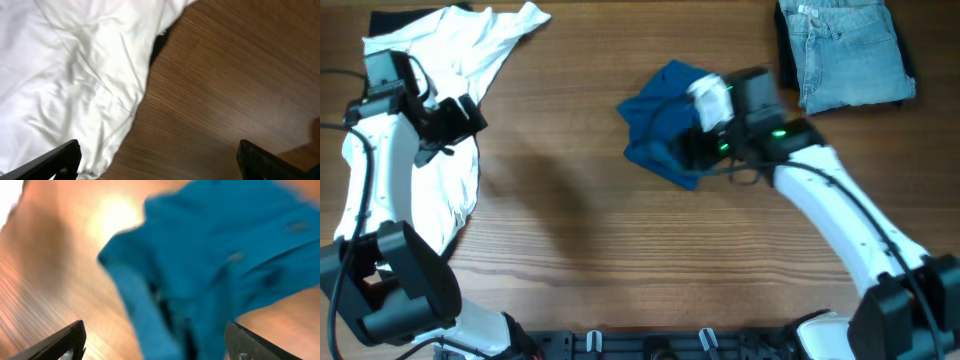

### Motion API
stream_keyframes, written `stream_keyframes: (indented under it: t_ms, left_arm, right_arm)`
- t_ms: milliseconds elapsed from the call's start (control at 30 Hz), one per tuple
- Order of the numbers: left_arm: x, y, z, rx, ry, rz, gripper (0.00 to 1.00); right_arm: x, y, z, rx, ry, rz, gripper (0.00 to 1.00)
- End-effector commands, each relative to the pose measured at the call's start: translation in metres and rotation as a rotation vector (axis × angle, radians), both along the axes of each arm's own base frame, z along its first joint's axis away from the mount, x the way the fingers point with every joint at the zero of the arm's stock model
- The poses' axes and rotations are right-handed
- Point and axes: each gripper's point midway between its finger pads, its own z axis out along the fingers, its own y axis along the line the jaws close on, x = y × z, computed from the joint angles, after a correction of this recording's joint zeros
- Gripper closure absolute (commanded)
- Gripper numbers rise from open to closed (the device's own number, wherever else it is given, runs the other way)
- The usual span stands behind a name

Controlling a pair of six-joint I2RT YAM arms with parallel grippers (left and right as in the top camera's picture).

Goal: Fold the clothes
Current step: 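Grasp the folded teal bundle with the right gripper and lift it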

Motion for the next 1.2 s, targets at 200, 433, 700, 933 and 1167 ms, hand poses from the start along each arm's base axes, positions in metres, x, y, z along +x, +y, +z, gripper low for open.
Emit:
stream_keyframes:
  t_ms: [200,433,700,933,1167]
  left_arm:
    - [-0.004,0.026,0.006,0.014,-0.023,0.052,0.0]
    - [-0.001,0.027,0.007,0.018,-0.032,0.052,0.0]
    - [-0.001,0.027,0.008,0.019,-0.035,0.052,0.0]
    - [0.0,0.026,0.008,0.012,-0.038,0.05,0.0]
    - [0.0,0.026,0.008,0.012,-0.038,0.05,0.0]
  right_arm:
    - [-0.005,0.011,-0.042,-0.345,-0.111,0.26,0.01]
    - [-0.029,0.022,-0.098,-0.383,0.038,0.387,0.01]
    - [-0.001,0.024,-0.13,-0.487,-0.037,0.341,0.01]
    - [0.026,0.009,-0.159,-0.576,-0.079,0.22,0.41]
    - [0.049,0.002,-0.127,-0.477,-0.062,-0.007,0.96]
